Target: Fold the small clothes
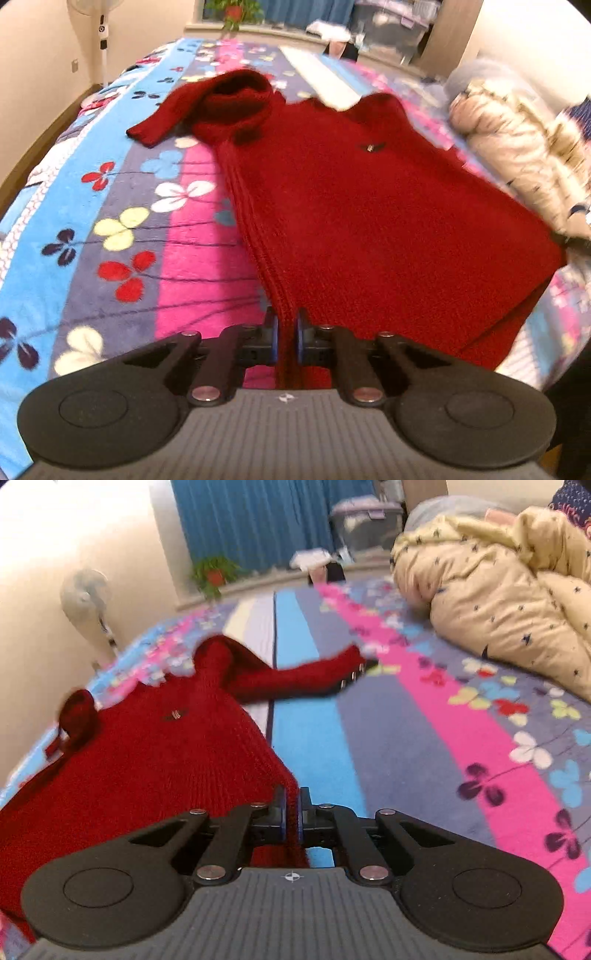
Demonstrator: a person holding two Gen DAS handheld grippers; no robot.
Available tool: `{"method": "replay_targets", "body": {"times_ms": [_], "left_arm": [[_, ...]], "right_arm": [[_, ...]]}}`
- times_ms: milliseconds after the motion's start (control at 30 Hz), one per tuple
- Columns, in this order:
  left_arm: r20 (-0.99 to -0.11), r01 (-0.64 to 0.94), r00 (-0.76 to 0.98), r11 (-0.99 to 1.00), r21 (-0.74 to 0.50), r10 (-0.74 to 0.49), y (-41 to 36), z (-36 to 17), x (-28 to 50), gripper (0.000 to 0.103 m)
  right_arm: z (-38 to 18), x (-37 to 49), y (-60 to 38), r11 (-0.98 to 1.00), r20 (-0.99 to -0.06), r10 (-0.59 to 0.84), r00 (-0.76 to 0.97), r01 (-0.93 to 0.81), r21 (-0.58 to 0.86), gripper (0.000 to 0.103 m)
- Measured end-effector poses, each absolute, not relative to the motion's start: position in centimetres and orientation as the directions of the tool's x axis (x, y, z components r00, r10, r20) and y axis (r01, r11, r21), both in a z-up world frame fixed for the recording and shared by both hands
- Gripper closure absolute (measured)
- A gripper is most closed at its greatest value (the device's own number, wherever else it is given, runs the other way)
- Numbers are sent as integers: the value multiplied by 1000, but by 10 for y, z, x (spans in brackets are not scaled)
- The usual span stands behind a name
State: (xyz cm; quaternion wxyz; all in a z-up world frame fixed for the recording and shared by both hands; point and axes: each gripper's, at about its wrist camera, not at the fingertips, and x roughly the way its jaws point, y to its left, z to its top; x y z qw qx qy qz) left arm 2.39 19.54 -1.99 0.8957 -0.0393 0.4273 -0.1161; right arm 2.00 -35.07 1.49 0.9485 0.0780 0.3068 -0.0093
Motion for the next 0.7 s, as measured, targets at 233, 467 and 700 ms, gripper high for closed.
{"method": "replay_targets", "body": {"times_ms": [233, 467, 700], "left_arm": [[-848, 155, 530, 985, 74, -20, 167, -49, 35, 82], [-705, 233, 699, 970, 70, -116, 139, -30, 37, 59], [-875, 217, 484, 969, 118, -2, 112, -82, 82, 59]], "right_arm": [[-28, 33, -365, 983, -757, -28, 653, 155, 98, 94], [-18, 44, -347, 990, -683, 21, 730, 82, 118, 74], [-51, 80, -322, 997, -811, -23, 585, 73, 24, 48]]}}
